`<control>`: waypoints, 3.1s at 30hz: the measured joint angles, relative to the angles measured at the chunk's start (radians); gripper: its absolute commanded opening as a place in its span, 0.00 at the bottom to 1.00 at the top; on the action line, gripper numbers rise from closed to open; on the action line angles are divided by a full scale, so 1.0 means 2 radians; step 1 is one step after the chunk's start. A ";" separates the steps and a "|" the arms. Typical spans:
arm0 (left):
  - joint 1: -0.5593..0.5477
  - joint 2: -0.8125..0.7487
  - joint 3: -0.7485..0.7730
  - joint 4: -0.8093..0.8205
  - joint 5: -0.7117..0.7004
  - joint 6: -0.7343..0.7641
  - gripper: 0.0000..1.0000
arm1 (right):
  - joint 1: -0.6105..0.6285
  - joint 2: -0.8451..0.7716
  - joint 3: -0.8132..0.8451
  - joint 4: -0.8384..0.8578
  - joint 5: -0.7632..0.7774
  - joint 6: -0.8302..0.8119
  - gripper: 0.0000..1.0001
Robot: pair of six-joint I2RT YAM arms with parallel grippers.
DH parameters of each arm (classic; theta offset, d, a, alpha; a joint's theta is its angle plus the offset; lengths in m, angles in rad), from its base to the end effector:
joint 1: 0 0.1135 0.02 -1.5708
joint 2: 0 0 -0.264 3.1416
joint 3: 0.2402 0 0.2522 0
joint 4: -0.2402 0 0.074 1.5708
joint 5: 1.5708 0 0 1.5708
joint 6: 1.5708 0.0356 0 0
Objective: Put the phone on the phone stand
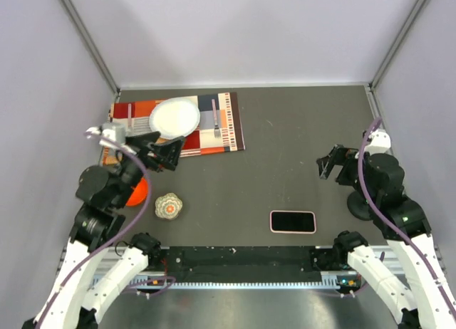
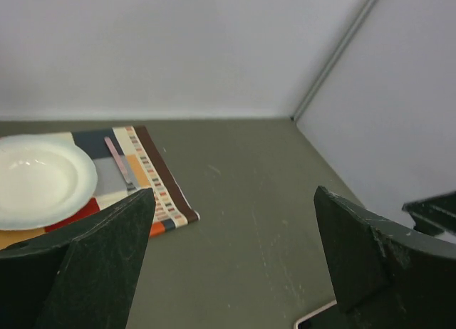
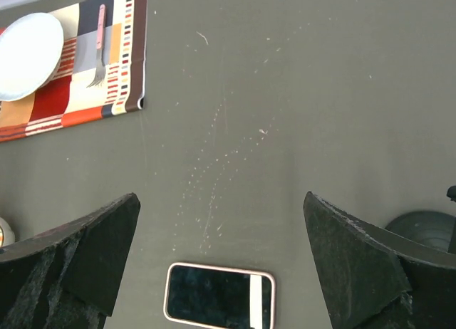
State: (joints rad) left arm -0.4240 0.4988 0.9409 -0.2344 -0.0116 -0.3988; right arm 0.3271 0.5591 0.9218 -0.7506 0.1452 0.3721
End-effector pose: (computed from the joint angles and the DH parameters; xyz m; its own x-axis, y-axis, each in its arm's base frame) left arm 0.0832 -0.0371 0.4214 0.0175 -0.4339 -0.9008 0.4426 0.8112 -0.3822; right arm 0.1011 0.0289 0.3552 -0.4031 0.2431 -0.8823 -0.0478 0.9572 0.2856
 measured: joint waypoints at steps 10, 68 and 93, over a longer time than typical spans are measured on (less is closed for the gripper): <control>0.000 0.155 -0.006 0.008 0.171 -0.012 0.98 | 0.000 0.030 -0.019 0.002 0.006 0.003 0.99; -0.121 0.049 -0.045 -0.072 0.167 0.089 0.96 | -0.182 0.093 -0.040 -0.014 0.170 -0.050 0.16; -0.130 0.067 -0.057 -0.086 0.151 0.106 0.96 | -0.127 0.184 0.025 0.047 -0.019 -0.163 0.00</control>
State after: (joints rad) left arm -0.6846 0.6331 0.8272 -0.4065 0.2901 -0.1875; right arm 0.0738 0.9279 0.9722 -0.6571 0.1062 0.0460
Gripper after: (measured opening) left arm 0.961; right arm 0.349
